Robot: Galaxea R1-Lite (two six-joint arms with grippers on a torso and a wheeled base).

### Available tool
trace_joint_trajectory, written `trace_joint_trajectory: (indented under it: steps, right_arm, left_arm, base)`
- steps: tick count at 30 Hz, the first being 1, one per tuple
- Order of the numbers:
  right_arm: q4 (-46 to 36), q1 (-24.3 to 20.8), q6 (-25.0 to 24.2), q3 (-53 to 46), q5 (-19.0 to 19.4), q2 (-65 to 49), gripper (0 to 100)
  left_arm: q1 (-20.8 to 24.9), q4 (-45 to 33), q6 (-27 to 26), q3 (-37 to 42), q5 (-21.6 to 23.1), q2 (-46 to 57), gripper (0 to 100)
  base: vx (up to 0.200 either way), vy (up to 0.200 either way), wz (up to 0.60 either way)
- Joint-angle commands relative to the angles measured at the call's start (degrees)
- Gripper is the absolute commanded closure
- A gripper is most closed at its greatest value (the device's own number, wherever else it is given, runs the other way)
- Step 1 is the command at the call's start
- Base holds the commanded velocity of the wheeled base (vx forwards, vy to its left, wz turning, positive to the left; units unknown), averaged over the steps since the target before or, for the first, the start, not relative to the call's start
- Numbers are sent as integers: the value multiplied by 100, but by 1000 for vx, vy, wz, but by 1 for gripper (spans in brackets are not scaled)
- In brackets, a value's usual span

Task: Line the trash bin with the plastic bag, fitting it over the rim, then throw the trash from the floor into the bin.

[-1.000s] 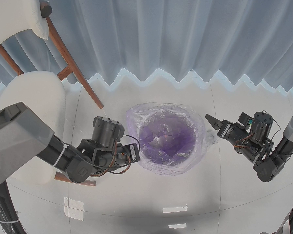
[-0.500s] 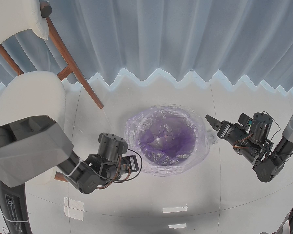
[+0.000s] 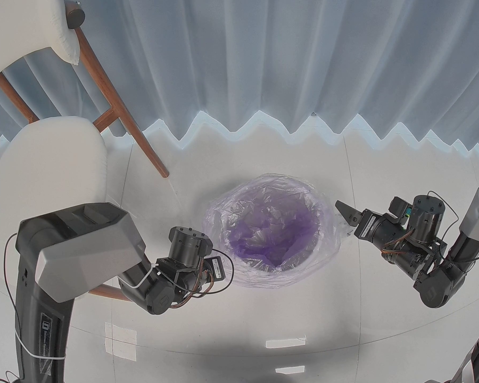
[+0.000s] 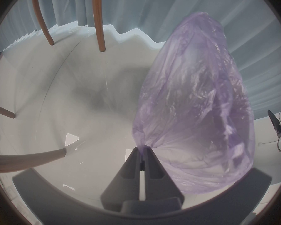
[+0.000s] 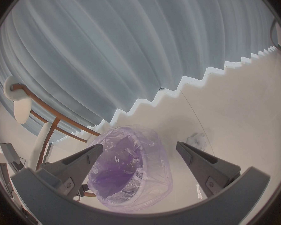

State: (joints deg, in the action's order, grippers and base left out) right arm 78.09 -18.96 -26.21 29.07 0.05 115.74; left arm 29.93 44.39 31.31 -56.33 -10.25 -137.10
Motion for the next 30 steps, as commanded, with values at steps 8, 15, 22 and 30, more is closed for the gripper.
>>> trace_joint_trajectory:
  steps: [8, 15, 22, 30]
  right_arm:
    - [4, -20, 46, -77, -14, 98, 0]
    - [4, -29, 37, -77, -84, 116, 0]
    - [48, -20, 28, -156, -93, 107, 0]
    - [488, 15, 19, -728, -128, 107, 0]
  left_arm:
    - [-110, 17, 60, -853, -188, -581, 100]
    - [-154, -44, 121, -897, -188, -511, 0]
    - [-40, 255, 130, 369, -161, 482, 0]
    - [-48, 668, 121, 2337, -135, 2864, 0]
  base:
    - [0, 0, 0]
    - [0, 0, 0]
    - [0, 0, 0]
    - [0, 0, 0]
